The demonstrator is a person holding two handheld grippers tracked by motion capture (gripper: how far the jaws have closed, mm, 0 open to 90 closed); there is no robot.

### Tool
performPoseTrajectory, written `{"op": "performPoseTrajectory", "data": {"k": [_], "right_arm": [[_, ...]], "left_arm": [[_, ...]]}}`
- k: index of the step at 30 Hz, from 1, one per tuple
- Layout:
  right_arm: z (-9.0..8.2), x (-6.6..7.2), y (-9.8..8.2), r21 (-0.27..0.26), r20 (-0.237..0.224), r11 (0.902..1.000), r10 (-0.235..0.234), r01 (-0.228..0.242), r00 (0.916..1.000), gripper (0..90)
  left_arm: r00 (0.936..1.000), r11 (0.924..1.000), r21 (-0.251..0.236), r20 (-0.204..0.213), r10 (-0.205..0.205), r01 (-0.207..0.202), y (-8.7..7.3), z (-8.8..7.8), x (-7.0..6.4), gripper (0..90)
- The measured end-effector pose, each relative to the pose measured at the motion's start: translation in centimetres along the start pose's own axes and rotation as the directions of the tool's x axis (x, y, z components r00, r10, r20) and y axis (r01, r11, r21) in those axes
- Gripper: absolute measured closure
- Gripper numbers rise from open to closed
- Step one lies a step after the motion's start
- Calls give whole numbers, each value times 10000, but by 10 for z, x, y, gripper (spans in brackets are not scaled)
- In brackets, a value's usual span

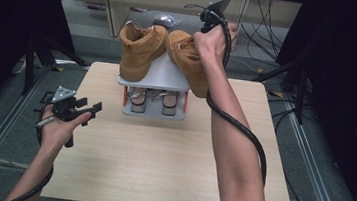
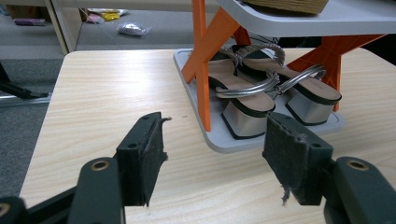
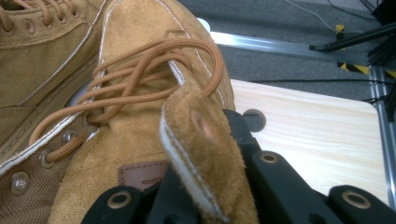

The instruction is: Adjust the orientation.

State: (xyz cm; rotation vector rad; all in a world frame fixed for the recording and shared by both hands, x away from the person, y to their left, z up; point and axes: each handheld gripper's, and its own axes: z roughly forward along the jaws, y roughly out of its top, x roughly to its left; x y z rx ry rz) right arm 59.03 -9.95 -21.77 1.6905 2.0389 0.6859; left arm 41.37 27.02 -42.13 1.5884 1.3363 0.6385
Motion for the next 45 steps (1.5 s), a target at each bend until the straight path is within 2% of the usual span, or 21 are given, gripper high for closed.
{"op": "performPoseTrajectory", "data": {"k": [4, 6, 8, 11, 13, 15, 17, 19, 20, 23, 25, 30, 31, 33, 36, 38, 40, 42, 43, 44, 45], "right_arm": [[5, 0, 1, 71, 0, 9998, 163, -163, 9999, 858], [5, 2, 1, 203, -6, 9986, 481, -481, 9988, 858], [8, 0, 2, 21, -38, 9997, 246, -246, 9997, 857], [9, 1, 3, 5, 48, 9997, 238, -238, 9997, 857], [9, 2, 4, 58, 13, 9994, 335, -335, 9994, 856], [8, 5, 4, 161, -65, 9976, 669, -668, 9977, 856], [11, 3, 5, -48, -116, 9992, 405, -405, 9991, 856], [10, 2, 6, 34, -89, 9988, 479, -479, 9988, 856], [10, 3, 6, 163, -185, 9961, 869, -866, 9960, 856], [10, 3, 5, 151, -223, 9961, 873, -870, 9959, 854], [12, 1, 5, 44, -88, 9984, 566, -565, 9984, 851], [12, 2, 4, 158, -213, 9968, 788, -784, 9967, 828], [14, 1, 3, 90, -140, 9988, 480, -479, 9987, 825], [14, -1, 3, 135, -342, 9989, 451, -447, 9984, 816], [17, -4, 3, 81, -472, 9997, -225, 229, 9986, 787], [17, -4, 3, 230, -568, 9995, -186, 199, 9982, 762], [20, -5, 3, 215, -545, 9969, -749, 762, 9957, 740], [21, -5, 2, 176, -728, 9971, -719, 734, 9947, 713], [22, -5, 2, 523, -646, 9944, -884, 918, 9940, 703], [23, -6, 1, 591, -654, 9939, -894, 932, 9939, 710], [23, -8, 1, 441, -823, 9941, -957, 996, 9920, 710]], "left_arm": [[10000, 10000, -18, -38, -20, 20, 0, -1, 2, 375], [10000, 10000, 1, -49, -25, 25, 0, -1, 2, 374], [10000, 10000, 8, -33, -2, 2, 0, -1, 2, 374], [10000, 10000, 4, -30, 3, -3, 0, 0, 1, 374], [10000, 10000, 32, -28, 14, -14, 0, 0, 1, 374], [10000, 10000, 45, -7, 7, -7, -1, 0, 0, 374], [10000, 10000, 55, -6, -5, 5, -1, 0, 0, 374], [10000, 10000, 47, -16, -14, 14, -2, 1, 1, 374], [10000, 10000, 49, -20, -25, 25, -2, 1, 1, 374], [10000, 9999, 145, -27, 13, -12, -2, 2, 0, 374], [10000, 10000, 97, 36, 11, -12, -2, 3, -2, 374], [10000, 9999, 102, 73, 34, -34, -2, 4, -4, 374], [10000, 9999, 105, 78, 41, -41, -2, 4, -4, 374], [10000, 9999, 94, 86, 46, -46, -2, 4, -4, 374], [10000, 9999, 96, 89, 32, -33, -3, 4, -4, 373], [10000, 9999, 108, 97, 17, -18, -4, 5, -4, 373], [10000, 9999, 138, 76, -3, 2, -4, 5, -5, 373], [9999, 9999, 140, 110, 2, -3, -5, 6, -5, 373], [9999, 9999, 124, 130, -4, 3, -5, 6, -6, 373], [9999, 9999, 115, 133, -5, 3, -5, 6, -6, 373], [9999, 9999, 119, 134, -8, 6, -5, 6, -6, 373]]}}
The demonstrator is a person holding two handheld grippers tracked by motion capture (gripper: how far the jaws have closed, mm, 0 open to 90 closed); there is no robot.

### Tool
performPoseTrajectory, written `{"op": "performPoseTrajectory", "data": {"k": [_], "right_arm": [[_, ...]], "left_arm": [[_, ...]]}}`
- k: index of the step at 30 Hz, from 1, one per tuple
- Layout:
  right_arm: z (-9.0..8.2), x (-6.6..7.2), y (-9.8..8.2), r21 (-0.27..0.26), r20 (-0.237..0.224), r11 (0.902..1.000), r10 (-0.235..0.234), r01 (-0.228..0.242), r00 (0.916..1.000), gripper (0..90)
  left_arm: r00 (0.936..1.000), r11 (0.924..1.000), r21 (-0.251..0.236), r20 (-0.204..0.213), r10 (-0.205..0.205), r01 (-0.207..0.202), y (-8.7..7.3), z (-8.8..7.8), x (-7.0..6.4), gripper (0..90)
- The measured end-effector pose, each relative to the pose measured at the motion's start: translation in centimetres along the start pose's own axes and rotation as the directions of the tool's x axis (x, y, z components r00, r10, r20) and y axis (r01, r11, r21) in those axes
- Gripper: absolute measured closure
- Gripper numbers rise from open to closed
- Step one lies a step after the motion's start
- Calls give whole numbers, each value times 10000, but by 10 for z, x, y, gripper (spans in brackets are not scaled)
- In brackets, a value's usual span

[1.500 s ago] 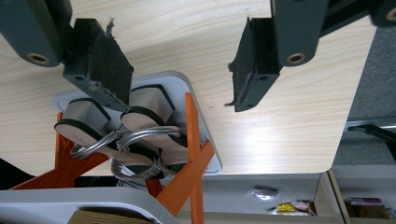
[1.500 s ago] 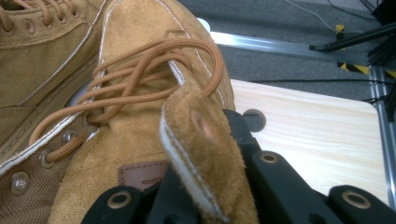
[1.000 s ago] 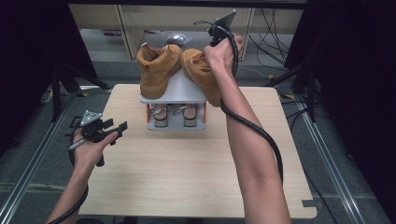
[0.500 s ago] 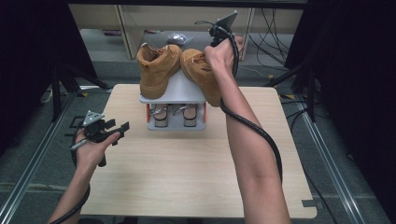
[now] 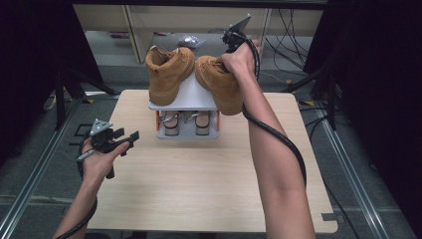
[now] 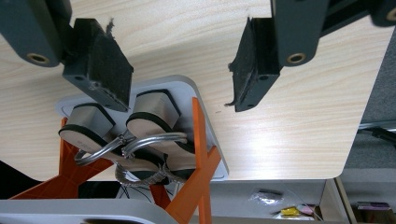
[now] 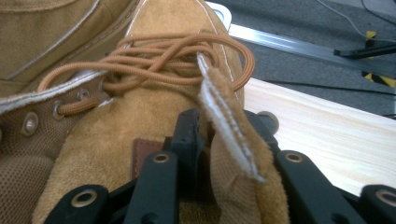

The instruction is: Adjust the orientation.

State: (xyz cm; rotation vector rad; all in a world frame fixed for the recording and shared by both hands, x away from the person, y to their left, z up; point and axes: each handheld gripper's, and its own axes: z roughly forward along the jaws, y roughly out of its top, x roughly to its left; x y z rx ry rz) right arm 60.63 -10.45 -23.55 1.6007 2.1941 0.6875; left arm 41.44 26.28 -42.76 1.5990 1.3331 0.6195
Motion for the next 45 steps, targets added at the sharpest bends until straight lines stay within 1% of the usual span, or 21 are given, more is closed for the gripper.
{"op": "performPoseTrajectory", "data": {"k": [8, 9, 11, 12, 13, 14, 18, 20, 22, 23, 25, 27, 29, 32, 33, 35, 37, 40, 43, 44, 45], "right_arm": [[0, 0, -2, 7, 93, 9996, 267, -267, 9996, 646], [0, -1, -2, -128, 95, 9998, 119, -117, 9999, 632], [1, -2, -2, -217, 130, 9997, 108, -105, 9999, 611], [0, -1, -3, -197, 165, 9994, 280, -276, 9995, 602], [0, -2, -3, -352, 160, 9992, 195, -189, 9997, 588], [0, -1, -3, -299, 135, 9987, 407, -403, 9991, 583], [-1, -3, -4, -508, 168, 9979, 408, -399, 9990, 543], [-2, -3, -4, -564, 141, 9964, 649, -640, 9978, 523], [-4, -2, -3, -591, 72, 9960, 669, -664, 9977, 511], [-6, -2, -3, -694, 101, 9958, 608, -600, 9981, 518], [-7, 0, -2, -599, 44, 9965, 589, -585, 9983, 545], [-8, 0, -1, -697, -257, 9942, 797, -814, 9965, 557], [-10, 1, 0, -586, 45, 9964, 613, -609, 9981, 542], [-12, -1, -1, -551, -5, 9968, 572, -571, 9984, 553], [-13, 0, -1, -400, 139, 9974, 611, -605, 9980, 562], [-12, -1, -1, -291, 132, 9984, 494, -490, 9987, 579], [-14, -3, -2, -47, 290, 9980, 634, -633, 9976, 642], [-16, -4, -2, 40, 286, 9983, 573, -575, 9979, 708], [-16, -6, -1, 235, 482, 9985, 476, -488, 9977, 768], [-16, -5, -1, 258, 463, 9968, 743, -756, 9962, 781], [-16, -5, -1, 242, 440, 9966, 776, -787, 9960, 791]], "left_arm": [[10000, 10000, -9, -10, 9, -9, 0, -1, 0, 373], [10000, 10000, -16, -7, -7, 7, 0, -1, 0, 372], [10000, 10000, 74, -79, 24, -23, 0, -2, 1, 373], [10000, 10000, 92, -69, 25, -25, 0, -1, 1, 373], [10000, 10000, 44, -35, 13, -13, 0, -1, 0, 373], [10000, 10000, 21, -9, 5, -5, 0, -1, 0, 372], [10000, 10000, -1, 7, -4, 4, 0, 0, -1, 372], [10000, 10000, 11, 6, -4, 4, -1, 0, -1, 371], [10000, 10000, 61, -25, 18, -18, 0, 0, -1, 372], [10000, 10000, 68, -24, 21, -21, 0, 0, -1, 372], [10000, 10000, 51, 31, 36, -36, 0, 1, -2, 372], [10000, 10000, -2, 90, 35, -35, 0, 0, -3, 371], [10000, 10000, -36, 43, 38, -38, 1, -2, -3, 371], [10000, 10000, -19, -27, 8, -8, 0, -2, 1, 371], [10000, 10000, 4, -47, 0, 0, 1, -2, 1, 371], [10000, 10000, -32, -19, -1, 1, 1, -2, 1, 371], [10000, 10000, -42, -13, 6, -6, 1, -2, -1, 371], [10000, 10000, -46, 38, 11, -11, 1, 0, -1, 371], [10000, 10000, -16, 29, 42, -42, 1, 0, -2, 371], [10000, 10000, -16, 40, 41, -41, 1, 0, -3, 371], [10000, 10000, -19, 38, 47, -47, 1, 0, -3, 371]]}}
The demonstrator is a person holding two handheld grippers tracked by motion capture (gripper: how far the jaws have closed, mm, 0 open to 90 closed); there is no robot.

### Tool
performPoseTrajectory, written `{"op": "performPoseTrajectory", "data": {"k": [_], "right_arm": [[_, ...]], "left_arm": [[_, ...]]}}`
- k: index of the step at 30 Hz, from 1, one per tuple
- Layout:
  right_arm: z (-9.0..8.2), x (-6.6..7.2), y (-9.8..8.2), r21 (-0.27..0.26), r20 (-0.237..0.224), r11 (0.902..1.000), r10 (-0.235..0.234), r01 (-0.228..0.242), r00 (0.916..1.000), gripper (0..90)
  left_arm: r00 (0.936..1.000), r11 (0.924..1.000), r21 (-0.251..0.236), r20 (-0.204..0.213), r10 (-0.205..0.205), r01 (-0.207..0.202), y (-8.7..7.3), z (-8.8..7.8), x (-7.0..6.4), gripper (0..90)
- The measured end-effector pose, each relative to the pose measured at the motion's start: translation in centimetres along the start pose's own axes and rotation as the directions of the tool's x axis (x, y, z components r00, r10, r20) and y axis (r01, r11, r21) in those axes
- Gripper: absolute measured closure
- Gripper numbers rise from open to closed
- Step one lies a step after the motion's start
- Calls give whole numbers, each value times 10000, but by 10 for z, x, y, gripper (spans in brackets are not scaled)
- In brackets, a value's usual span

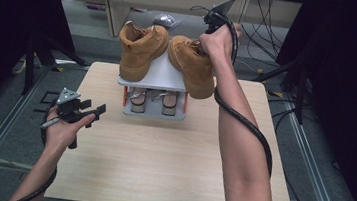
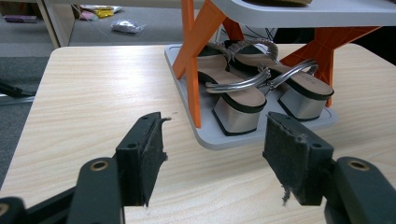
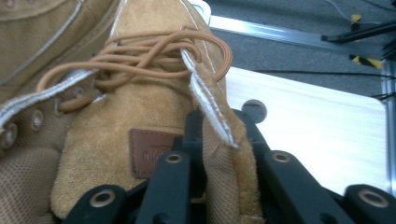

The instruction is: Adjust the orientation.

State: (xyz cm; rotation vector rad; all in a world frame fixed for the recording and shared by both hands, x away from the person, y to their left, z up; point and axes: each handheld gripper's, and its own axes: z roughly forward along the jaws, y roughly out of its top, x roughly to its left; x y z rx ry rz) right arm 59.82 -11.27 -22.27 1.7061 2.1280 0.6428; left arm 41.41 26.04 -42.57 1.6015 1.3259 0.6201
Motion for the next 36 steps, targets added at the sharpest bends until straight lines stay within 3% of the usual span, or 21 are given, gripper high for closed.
{"op": "performPoseTrajectory", "data": {"k": [7, 10, 12, 14, 17, 19, 24, 26, 27, 29, 30, 32, 34, 36], "right_arm": [[-1, 2, 3, -154, -183, 9957, 908, -910, 9957, 843], [1, -1, 4, -448, -201, 9952, 857, -865, 9961, 849], [0, 1, 4, -427, -289, 9894, 1380, -1391, 9900, 852], [2, -1, 4, -680, -337, 9891, 1289, -1309, 9911, 853], [1, 0, 5, -703, -440, 9827, 1688, -1716, 9847, 855], [3, -4, 5, -958, -428, 9832, 1520, -1555, 9875, 855], [4, -6, 4, -1054, -578, 9723, 2034, -2086, 9774, 856], [4, -7, 3, -1124, -570, 9755, 1837, -1891, 9813, 856], [3, -6, 3, -1075, -608, 9705, 2103, -2158, 9758, 856], [2, -6, 3, -1233, -527, 9691, 2086, -2137, 9766, 856], [2, -8, 3, -1330, -427, 9724, 1878, -1919, 9813, 856], [0, -7, 3, -1338, -481, 9634, 2276, -2321, 9726, 856], [1, -8, 3, -1384, -433, 9667, 2111, -2151, 9765, 855], [1, -6, 4, -1441, -546, 9625, 2242, -2298, 9730, 854]], "left_arm": [[10000, 10000, 9, -69, -27, 27, 0, -1, 2, 371], [10000, 10000, 2, -71, -34, 34, 0, -1, 4, 371], [10000, 10000, -29, -56, -31, 31, 0, -1, 3, 371], [10000, 10000, 13, -55, -25, 25, 0, -1, 3, 371], [10000, 10000, 42, -92, -19, 19, 0, -1, 3, 371], [10000, 10000, 38, -95, -22, 22, 0, -1, 4, 371], [9999, 10000, 64, -104, -21, 22, -1, -1, 5, 371], [9999, 10000, 26, -96, -60, 60, -1, -1, 5, 371], [9999, 9999, 127, -157, -40, 42, -1, -2, 5, 371], [9999, 10000, 41, -104, -75, 75, -2, -2, 6, 370], [9999, 10000, 51, -141, -65, 66, -3, -2, 7, 371], [9998, 9999, 130, -185, -67, 69, -2, -2, 7, 371], [9999, 10000, 17, -101, -88, 88, -2, -2, 6, 371], [9999, 10000, -10, -76, -67, 67, -1, -2, 5, 371]]}}
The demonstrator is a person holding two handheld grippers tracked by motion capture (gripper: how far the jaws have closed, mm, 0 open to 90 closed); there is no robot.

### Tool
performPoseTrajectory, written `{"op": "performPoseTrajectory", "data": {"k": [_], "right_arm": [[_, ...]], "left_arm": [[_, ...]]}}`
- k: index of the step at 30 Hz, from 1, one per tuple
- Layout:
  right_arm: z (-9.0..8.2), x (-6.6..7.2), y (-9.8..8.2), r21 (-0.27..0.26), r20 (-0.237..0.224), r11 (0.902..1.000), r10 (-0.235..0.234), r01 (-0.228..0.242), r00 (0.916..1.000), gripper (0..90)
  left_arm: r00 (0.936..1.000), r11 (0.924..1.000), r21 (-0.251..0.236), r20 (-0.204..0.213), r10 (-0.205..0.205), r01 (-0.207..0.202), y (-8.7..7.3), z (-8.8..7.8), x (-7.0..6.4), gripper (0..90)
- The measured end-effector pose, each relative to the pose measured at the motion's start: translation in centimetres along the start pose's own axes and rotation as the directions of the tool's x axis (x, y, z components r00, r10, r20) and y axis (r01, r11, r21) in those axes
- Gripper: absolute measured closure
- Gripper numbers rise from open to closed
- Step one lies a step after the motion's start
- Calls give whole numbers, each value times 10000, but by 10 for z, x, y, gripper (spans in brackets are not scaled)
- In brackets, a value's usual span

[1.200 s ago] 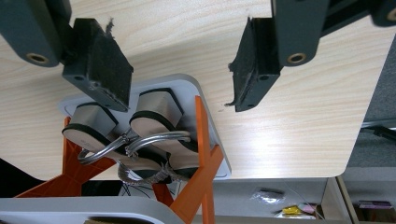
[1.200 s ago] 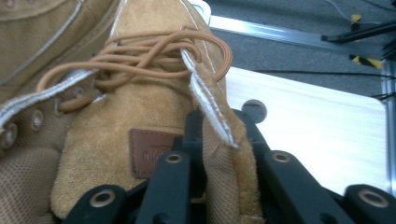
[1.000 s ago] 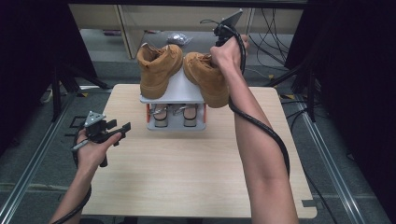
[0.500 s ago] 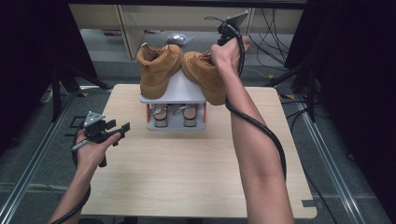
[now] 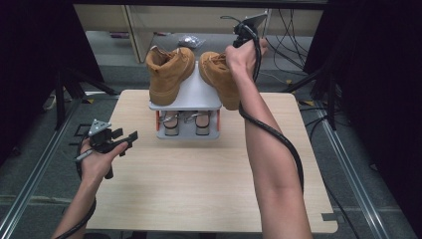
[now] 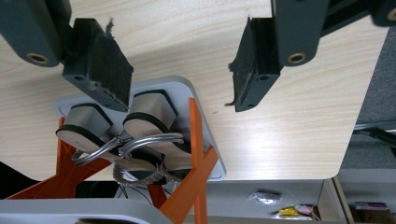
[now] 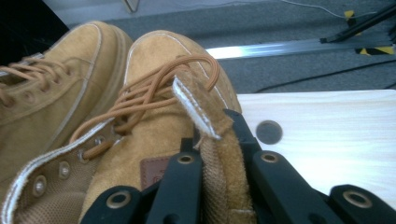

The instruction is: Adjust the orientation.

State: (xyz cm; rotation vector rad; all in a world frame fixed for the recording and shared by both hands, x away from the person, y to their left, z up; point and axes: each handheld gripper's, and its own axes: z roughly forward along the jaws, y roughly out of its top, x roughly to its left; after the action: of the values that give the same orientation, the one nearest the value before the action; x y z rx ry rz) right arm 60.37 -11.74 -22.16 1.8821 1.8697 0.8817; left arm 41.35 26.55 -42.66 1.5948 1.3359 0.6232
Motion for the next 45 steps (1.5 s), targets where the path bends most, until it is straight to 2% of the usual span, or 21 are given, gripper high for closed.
{"op": "performPoseTrajectory", "data": {"k": [2, 3, 4, 10, 13, 15, 16, 17, 18, 22, 23, 26, 29, 31, 34, 35, 38, 40, 42, 45], "right_arm": [[1, 3, 0, -36, -9, 10000, 32, -32, 10000, 854], [1, 6, 0, 22, -49, 9996, 272, -272, 9996, 853], [2, 8, -1, -13, -78, 9998, 206, -206, 9998, 852], [7, 15, -2, 207, -254, 9976, 662, -657, 9975, 841], [8, 18, -2, 227, -361, 9991, 377, -369, 9986, 823], [9, 19, -3, 391, -322, 9977, 561, -548, 9979, 805], [10, 17, -3, 431, -320, 9980, 484, -470, 9983, 798], [11, 14, -3, 397, -434, 9990, 209, -192, 9988, 793], [11, 15, -3, 499, -366, 9978, 444, -425, 9983, 786], [10, 14, -3, 534, -716, 9978, -345, 383, 9968, 698], [10, 12, -2, 427, -788, 9966, -667, 703, 9947, 663], [12, 9, -3, 338, -968, 9970, -659, 695, 9931, 571], [11, 8, -3, 121, -845, 9973, -711, 724, 9939, 517], [11, 6, -3, 33, -880, 9963, -856, 862, 9924, 503], [9, 8, -4, -150, -757, 9974, -718, 709, 9945, 491], [10, 6, -4, -315, -728, 9938, -1090, 1069, 9914, 489], [8, 6, -4, -365, -723, 9944, -1014, 989, 9922, 481], [6, 5, -3, -440, -721, 9919, -1218, 1189, 9899, 481], [3, 6, -2, -513, -723, 9939, -1014, 978, 9922, 481], [-1, 4, 0, -646, -779, 9920, -1134, 1085, 9905, 482]], "left_arm": [[10000, 10000, 9, -9, 15, -15, 0, 0, 0, 371], [10000, 10000, 10, -4, 10, -10, 0, 0, 0, 371], [10000, 10000, 10, -6, 14, -14, 0, 0, 0, 371], [10000, 10000, 22, -71, -1, 2, -1, -1, 3, 371], [10000, 10000, 5, -52, -8, 8, -1, -1, 3, 371], [10000, 10000, -14, -31, -7, 7, -1, -2, 2, 371], [10000, 10000, -3, -25, -8, 8, -1, -1, 2, 371], [10000, 10000, 40, -71, 4, -4, -1, -2, 2, 371], [10000, 10000, 72, -85, 15, -14, 0, -1, 2, 371], [10000, 10000, 10, 53, 60, -60, 0, 1, -2, 370], [9999, 10000, -1, 73, 70, -70, 0, 1, -3, 370], [10000, 10000, 56, 53, 77, -77, -1, 2, -4, 370], [10000, 9999, 71, 64, 73, -73, -1, 3, -4, 370], [10000, 10000, 33, 77, 59, -59, 0, 2, -4, 370], [9999, 10000, 43, 66, 78, -78, 0, 2, -4, 369], [9999, 10000, 38, 65, 82, -82, -1, 2, -4, 369], [10000, 9999, 62, 26, 82, -82, -1, 1, -3, 369], [10000, 9999, 65, 37, 88, -88, -1, 1, -4, 369], [10000, 10000, 24, 55, 71, -71, 0, 2, -4, 369], [9999, 10000, 9, 89, 69, -69, 0, 2, -5, 370]]}}
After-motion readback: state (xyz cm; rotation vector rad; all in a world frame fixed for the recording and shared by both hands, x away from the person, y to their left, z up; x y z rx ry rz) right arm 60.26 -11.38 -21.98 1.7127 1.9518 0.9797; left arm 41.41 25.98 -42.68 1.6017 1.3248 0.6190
